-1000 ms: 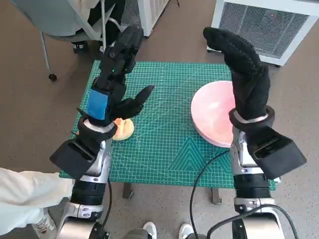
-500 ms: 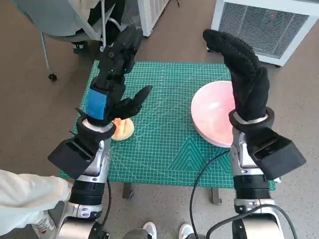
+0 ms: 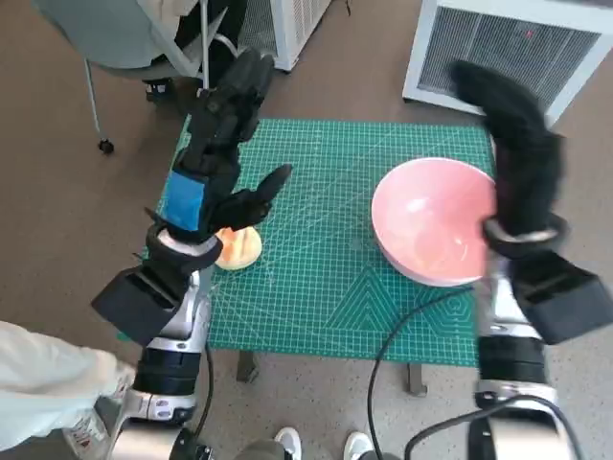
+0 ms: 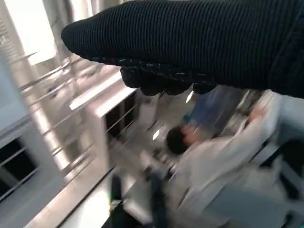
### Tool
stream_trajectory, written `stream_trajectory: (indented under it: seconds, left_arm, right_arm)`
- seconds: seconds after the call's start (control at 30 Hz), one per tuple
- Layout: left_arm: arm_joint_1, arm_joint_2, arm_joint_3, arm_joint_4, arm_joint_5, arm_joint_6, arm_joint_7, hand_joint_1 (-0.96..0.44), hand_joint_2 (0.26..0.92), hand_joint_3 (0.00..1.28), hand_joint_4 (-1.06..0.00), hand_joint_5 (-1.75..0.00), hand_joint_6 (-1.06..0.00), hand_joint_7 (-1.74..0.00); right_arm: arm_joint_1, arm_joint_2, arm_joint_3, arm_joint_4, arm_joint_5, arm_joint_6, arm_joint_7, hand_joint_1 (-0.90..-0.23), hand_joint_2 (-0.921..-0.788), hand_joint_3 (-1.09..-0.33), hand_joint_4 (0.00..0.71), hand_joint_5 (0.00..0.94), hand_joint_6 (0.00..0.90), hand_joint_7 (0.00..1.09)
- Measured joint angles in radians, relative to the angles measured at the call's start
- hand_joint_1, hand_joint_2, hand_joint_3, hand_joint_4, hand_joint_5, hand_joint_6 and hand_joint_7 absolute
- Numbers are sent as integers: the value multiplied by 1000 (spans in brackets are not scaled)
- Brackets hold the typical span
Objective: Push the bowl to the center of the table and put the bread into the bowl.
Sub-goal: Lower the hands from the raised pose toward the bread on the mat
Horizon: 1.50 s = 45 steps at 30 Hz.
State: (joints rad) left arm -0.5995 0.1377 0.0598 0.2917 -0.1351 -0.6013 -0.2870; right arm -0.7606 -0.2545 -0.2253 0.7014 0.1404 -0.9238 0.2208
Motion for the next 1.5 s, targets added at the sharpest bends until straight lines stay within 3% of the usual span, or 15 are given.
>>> stream_trajectory:
  seconds: [0.13,0.3,0.63,0.77,1.0,1.37,1.5]
  left_arm:
    - [4,5,8,6,-9,-12,-6,-380,921,404,-246,-16,-162,-330]
    - [8,6,17,16,-22,-20,-11,-388,921,393,-258,-8,-201,-278]
    - [15,5,22,21,-22,-29,-7,-391,921,389,-263,-7,-215,-257]
    - [15,4,22,21,-21,-31,-1,-392,921,388,-264,-6,-219,-251]
    - [16,5,24,21,-17,-32,12,-395,921,388,-264,-5,-224,-242]
    - [26,15,27,19,-9,-32,16,-402,921,383,-264,-3,-228,-218]
    - [37,22,31,13,-9,-31,16,-407,921,382,-265,-3,-233,-208]
  right_arm:
    - [7,-40,-47,66,-27,-7,-77,-571,-921,-813,316,0,-1,710]
    - [21,-74,-81,171,-34,-6,-148,-566,-921,-813,313,2,-1,714]
    - [40,-98,-93,373,-67,4,-254,-549,-921,-823,309,2,-1,718]
    - [40,-92,-94,444,-63,24,-256,-525,-921,-840,274,1,-1,697]
    - [39,-65,-111,526,-25,102,-206,-483,-921,-854,237,0,-1,651]
    - [23,0,-136,595,1,277,-199,-466,-921,-846,261,13,21,653]
    - [9,30,-161,605,23,337,-198,-468,-921,-845,269,16,41,657]
